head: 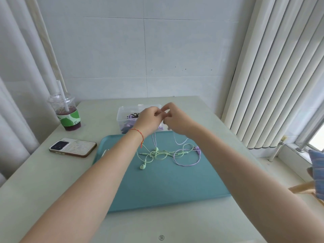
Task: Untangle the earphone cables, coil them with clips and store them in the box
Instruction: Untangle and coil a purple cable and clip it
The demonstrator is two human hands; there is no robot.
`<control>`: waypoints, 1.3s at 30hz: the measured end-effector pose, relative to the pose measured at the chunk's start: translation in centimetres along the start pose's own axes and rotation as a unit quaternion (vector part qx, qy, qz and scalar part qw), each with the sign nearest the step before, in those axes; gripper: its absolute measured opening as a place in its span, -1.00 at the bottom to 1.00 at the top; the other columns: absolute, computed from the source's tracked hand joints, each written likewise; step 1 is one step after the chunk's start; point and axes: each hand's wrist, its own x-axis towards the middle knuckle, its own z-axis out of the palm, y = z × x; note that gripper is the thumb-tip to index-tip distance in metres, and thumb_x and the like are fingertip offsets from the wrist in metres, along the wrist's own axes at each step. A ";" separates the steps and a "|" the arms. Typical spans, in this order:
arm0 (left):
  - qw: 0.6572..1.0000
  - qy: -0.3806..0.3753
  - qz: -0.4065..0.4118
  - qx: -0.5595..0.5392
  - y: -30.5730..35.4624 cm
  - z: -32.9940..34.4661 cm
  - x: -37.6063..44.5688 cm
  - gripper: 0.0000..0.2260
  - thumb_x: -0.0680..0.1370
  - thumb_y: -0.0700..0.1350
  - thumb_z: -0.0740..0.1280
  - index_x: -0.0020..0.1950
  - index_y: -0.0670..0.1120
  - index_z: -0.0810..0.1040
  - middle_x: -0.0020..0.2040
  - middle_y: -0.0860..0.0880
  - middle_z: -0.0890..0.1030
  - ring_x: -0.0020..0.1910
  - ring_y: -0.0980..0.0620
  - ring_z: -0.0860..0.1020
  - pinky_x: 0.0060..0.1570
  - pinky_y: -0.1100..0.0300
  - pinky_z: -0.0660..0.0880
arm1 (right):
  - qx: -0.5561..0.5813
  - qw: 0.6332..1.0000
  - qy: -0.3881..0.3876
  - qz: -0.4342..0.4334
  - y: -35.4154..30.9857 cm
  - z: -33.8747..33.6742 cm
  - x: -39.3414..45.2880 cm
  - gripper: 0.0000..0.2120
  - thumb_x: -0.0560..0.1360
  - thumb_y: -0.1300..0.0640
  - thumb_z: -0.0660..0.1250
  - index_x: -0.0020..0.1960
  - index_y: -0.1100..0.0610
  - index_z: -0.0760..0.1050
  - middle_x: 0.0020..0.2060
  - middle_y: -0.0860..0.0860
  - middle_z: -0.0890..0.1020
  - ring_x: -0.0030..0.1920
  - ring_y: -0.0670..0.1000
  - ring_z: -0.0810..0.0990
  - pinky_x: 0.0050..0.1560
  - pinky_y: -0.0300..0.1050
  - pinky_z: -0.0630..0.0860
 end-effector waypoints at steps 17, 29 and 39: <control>0.988 0.069 -0.074 -0.120 -3.2 -2.8 -0.1 -0.89 0.52 -0.23 0.29 -0.07 -0.07 0.59 -0.29 0.02 0.52 -0.34 0.07 0.43 -0.36 0.32 0.38 | -0.071 0.971 0.183 0.133 4.4 -2.3 1.5 -0.69 0.51 0.19 0.17 0.19 0.12 0.54 0.15 0.10 0.58 0.08 0.13 0.54 0.03 -0.11 0.46; 0.990 -0.015 -0.041 -0.137 -0.9 -1.6 -0.3 -0.86 0.54 -0.24 0.29 0.07 -0.10 0.43 -0.35 -0.02 0.49 -0.36 0.05 0.43 -0.28 0.19 0.37 | -0.237 0.963 0.110 -0.067 0.0 0.5 0.9 -0.80 0.55 0.15 0.20 0.03 0.02 0.58 -0.12 -0.03 0.68 0.04 0.07 0.57 0.17 -0.04 0.30; 0.989 0.042 -0.069 -0.123 -4.3 -2.5 -0.4 -0.85 0.55 -0.27 0.28 -0.10 -0.06 0.58 -0.33 -0.03 0.56 -0.46 0.19 0.49 -0.37 0.29 0.46 | -0.069 0.950 0.298 0.054 3.1 -3.0 0.5 -0.77 0.50 0.34 0.05 0.08 0.20 0.39 -0.13 0.07 0.50 -0.02 0.20 0.49 0.10 0.06 0.42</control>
